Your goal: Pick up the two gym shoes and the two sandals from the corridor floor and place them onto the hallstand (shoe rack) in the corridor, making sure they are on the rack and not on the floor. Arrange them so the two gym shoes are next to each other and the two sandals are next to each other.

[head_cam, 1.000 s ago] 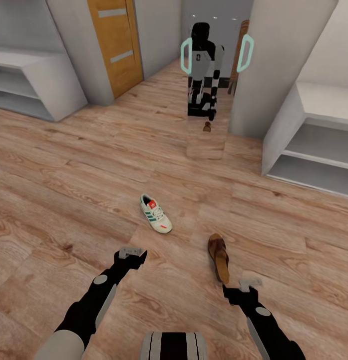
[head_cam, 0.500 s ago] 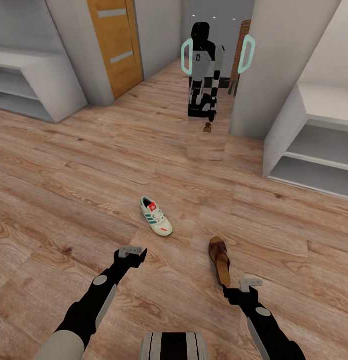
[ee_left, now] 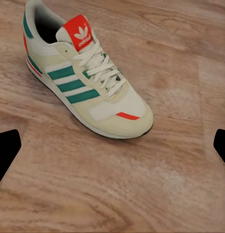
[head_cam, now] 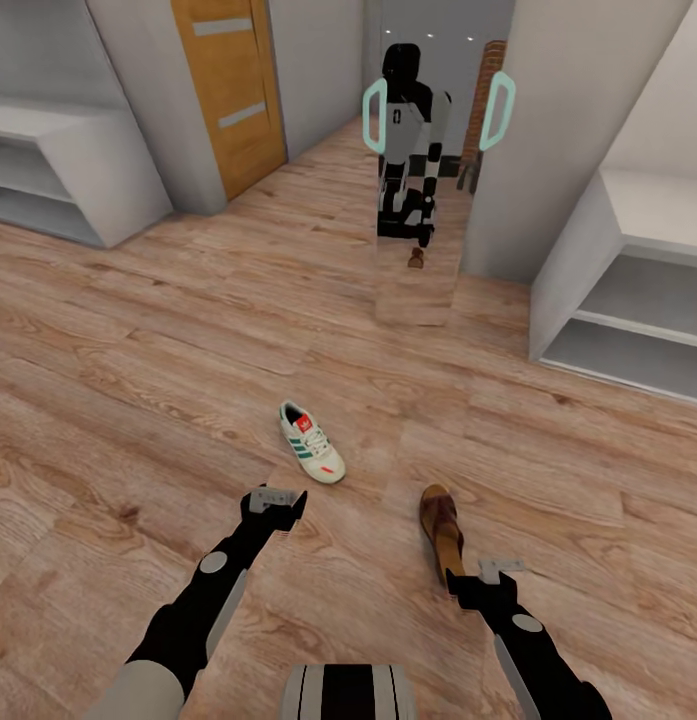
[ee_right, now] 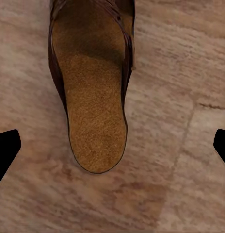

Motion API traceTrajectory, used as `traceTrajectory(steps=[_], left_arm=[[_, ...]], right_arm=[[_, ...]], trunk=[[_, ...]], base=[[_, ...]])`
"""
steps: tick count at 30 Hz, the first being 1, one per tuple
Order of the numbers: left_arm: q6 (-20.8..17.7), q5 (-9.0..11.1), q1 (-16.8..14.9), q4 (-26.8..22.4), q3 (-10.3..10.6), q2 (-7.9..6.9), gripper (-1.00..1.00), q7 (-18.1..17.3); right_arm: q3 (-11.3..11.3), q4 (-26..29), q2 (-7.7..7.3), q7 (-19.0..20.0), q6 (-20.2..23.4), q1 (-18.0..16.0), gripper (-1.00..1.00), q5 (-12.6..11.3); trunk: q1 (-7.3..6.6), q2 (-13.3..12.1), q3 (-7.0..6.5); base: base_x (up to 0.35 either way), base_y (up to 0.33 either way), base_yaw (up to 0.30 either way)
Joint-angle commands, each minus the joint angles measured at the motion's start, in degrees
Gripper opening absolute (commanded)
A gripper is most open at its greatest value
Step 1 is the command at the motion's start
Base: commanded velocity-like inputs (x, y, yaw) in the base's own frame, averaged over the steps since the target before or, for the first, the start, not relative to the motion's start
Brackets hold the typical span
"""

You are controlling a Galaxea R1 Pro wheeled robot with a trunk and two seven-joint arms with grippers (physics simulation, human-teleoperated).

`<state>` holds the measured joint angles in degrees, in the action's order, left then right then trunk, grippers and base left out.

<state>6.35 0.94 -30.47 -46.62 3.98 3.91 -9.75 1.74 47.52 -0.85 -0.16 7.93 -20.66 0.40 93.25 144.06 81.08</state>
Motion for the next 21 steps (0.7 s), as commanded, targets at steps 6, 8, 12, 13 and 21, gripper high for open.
traceTrajectory(steps=[6, 8, 12, 13, 21], left_arm=[[0.28, 0.02, -0.03, 0.16, 0.04, 0.36, 1.00, -0.18], [0.30, 0.02, -0.03, 0.16, 0.05, 0.37, 1.00, -0.18], [0.31, 0.02, -0.03, 0.15, 0.06, 0.39, 1.00, -0.18], [0.32, 0.02, -0.03, 0.17, 0.06, 0.39, 1.00, -0.18], [0.26, 0.03, -0.03, 0.20, 0.07, 0.46, 1.00, -0.18]], right_arm=[[0.06, 0.12, 0.01, -0.02, 0.33, 0.00, 1.00, 0.04], [0.08, 0.12, 0.01, -0.02, 0.33, 0.00, 1.00, 0.04], [0.09, 0.12, 0.02, -0.02, 0.33, 0.00, 1.00, 0.04], [0.10, 0.12, 0.01, -0.02, 0.33, 0.00, 1.00, 0.04], [0.10, 0.17, 0.03, -0.02, 0.40, 0.00, 1.00, -0.02]], trunk=[[0.02, 0.01, 0.04], [0.02, 0.01, 0.04], [0.02, 0.01, 0.04], [0.02, 0.01, 0.04], [0.02, 0.01, 0.04]], base=[[0.149, 0.000, 0.000], [0.058, 0.000, 0.000], [0.030, 0.000, 0.000], [0.017, 0.000, 0.000], [0.048, 0.025, 0.000]])
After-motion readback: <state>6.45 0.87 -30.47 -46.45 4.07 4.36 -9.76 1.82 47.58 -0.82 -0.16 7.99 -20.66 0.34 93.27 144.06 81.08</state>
